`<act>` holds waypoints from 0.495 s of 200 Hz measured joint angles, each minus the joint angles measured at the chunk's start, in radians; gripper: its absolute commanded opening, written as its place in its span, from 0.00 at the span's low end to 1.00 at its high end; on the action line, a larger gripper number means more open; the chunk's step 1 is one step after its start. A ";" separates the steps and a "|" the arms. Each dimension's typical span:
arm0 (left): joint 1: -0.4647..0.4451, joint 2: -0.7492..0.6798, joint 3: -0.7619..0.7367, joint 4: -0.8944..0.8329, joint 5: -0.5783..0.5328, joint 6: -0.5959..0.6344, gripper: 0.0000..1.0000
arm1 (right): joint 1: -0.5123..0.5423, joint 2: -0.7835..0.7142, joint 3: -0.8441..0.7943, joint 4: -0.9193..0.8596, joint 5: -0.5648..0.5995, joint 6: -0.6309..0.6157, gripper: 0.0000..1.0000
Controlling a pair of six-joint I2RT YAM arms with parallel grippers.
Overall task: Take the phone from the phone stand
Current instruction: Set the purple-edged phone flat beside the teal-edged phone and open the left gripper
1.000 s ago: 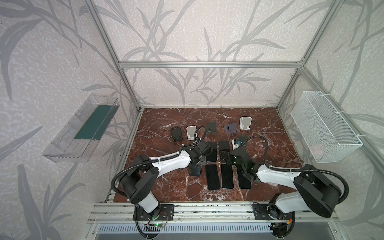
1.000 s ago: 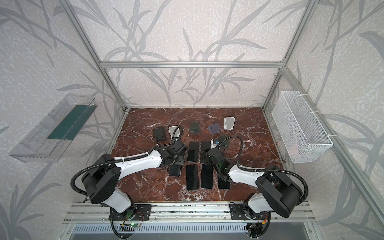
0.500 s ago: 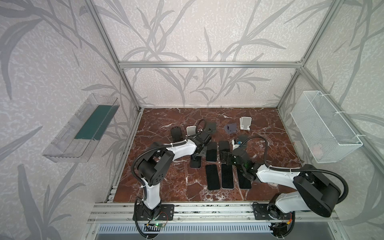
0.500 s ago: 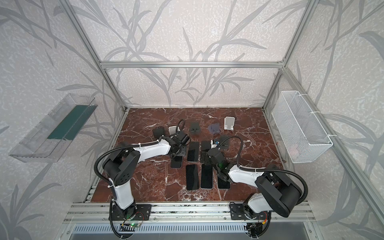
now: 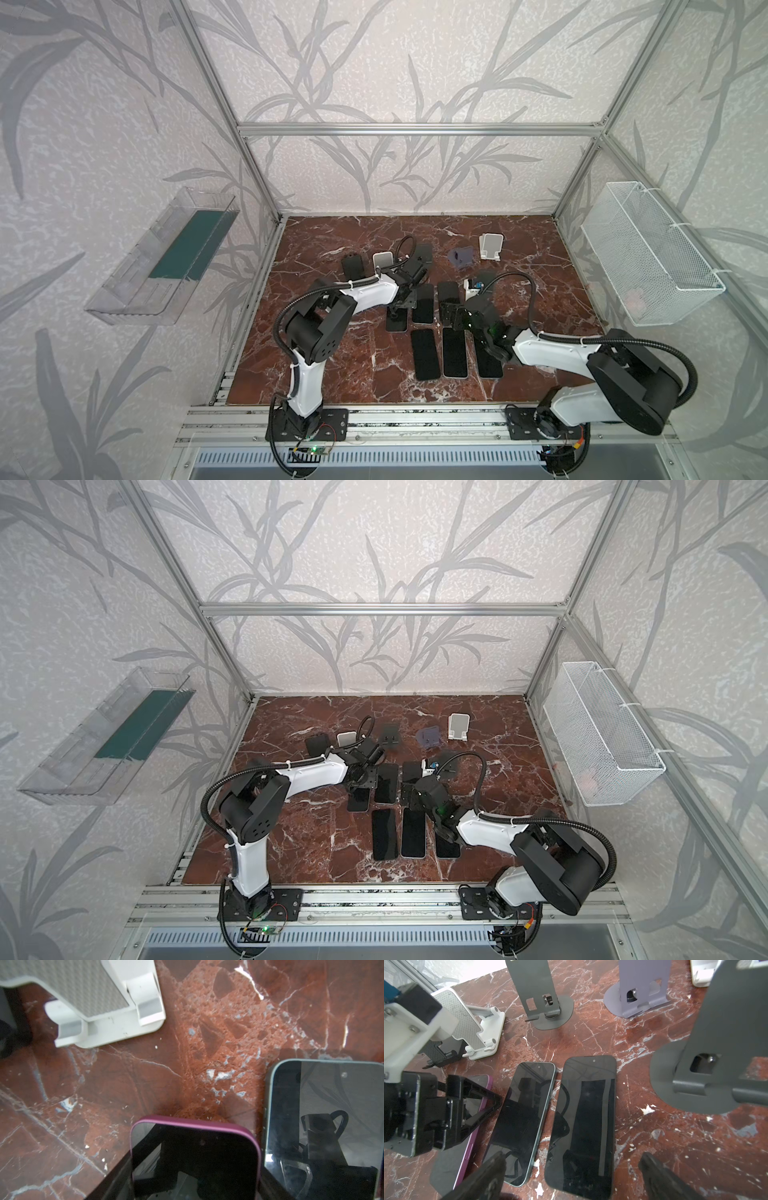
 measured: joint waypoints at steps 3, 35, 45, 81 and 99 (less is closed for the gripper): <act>0.000 0.000 0.000 0.000 0.000 0.000 0.65 | 0.000 0.000 0.000 0.000 0.000 0.000 1.00; 0.001 0.000 0.000 0.000 -0.001 0.000 0.66 | 0.000 0.000 0.000 0.000 0.000 0.000 1.00; 0.001 0.000 0.000 0.000 -0.003 -0.001 0.66 | 0.000 0.000 0.000 0.000 0.000 0.000 1.00; 0.001 -0.003 -0.013 0.018 -0.017 -0.012 0.72 | 0.000 0.000 0.000 0.002 -0.003 0.000 1.00; 0.001 -0.003 -0.014 0.018 -0.033 -0.020 0.74 | 0.000 0.000 0.000 0.005 -0.004 0.000 1.00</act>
